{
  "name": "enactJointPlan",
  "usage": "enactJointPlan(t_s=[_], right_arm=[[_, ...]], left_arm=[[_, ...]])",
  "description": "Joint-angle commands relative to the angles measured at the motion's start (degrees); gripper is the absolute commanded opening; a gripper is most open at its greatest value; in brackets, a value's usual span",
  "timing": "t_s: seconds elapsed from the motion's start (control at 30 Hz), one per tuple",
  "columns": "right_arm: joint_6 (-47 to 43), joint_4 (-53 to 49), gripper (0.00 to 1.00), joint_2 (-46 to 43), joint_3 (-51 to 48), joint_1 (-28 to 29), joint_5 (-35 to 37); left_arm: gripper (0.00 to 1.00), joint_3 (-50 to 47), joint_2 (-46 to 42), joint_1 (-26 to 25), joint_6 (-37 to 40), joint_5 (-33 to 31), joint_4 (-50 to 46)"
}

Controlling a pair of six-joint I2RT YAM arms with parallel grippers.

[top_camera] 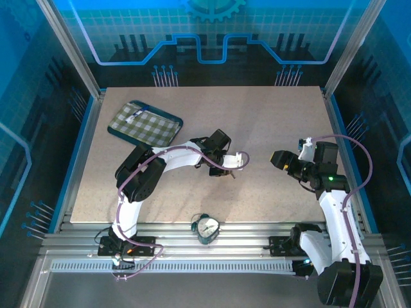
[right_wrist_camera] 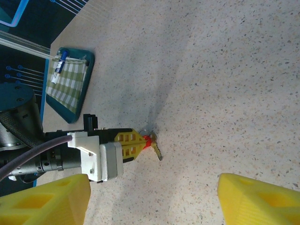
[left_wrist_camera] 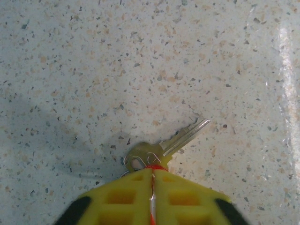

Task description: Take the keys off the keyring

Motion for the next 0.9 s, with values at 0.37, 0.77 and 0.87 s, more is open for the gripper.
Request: enactJointPlan(t_s=[0.37, 0.77, 0.87], right_arm=[[0.48, 0.01, 0.74, -0.16, -0.52, 0.32, -1.65], [0.39, -0.61, 0.74, -0.63, -0.90, 0.32, -1.41], [0.41, -0.70, 0.74, -0.70, -0.79, 0.33, -1.46]], left_arm=[[0.33, -3.42, -4.60, 1.53, 3.05, 0.44, -0.51], [0.39, -5.06, -2.76, 1.30, 5.38, -1.70, 4.42], [0.39, -5.20, -1.99, 1.05, 6.84, -2.79, 5.16]])
